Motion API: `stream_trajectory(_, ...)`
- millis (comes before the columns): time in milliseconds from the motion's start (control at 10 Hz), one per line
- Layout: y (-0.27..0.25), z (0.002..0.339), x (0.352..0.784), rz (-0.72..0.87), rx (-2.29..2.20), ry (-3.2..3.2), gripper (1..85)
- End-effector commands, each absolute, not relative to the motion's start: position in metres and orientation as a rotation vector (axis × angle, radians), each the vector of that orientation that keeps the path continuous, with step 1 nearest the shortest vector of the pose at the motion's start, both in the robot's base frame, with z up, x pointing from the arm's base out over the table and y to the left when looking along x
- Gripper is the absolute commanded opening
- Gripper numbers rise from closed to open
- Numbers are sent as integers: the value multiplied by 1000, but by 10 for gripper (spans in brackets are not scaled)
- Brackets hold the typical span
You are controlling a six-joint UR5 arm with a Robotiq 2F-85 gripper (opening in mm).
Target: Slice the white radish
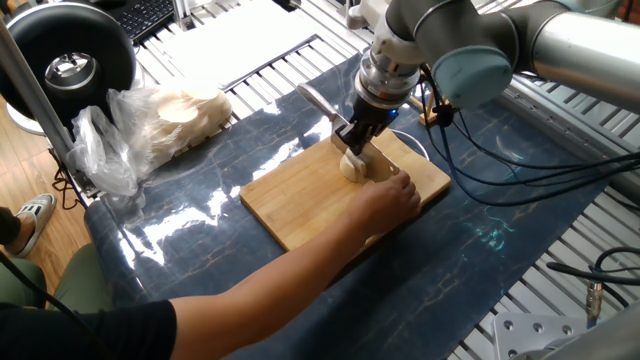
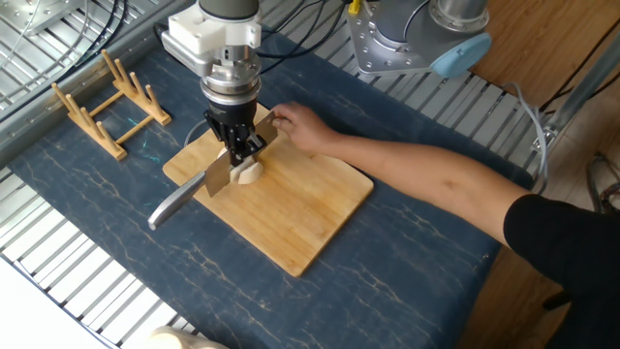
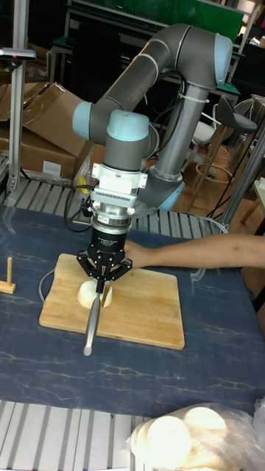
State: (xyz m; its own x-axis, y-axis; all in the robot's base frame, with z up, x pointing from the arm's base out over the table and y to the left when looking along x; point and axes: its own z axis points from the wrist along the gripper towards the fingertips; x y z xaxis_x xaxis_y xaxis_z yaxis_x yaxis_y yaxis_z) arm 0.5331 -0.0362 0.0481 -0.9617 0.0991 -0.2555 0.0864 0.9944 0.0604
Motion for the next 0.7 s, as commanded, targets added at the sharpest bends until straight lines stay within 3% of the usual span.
stream_trajectory(0,-35,49,540,85,160,2847,10)
stream_trajectory(400,-29,51,539,77,187,2859,10)
stream_trajectory(600,-18,57,535,201,178,2878,10)
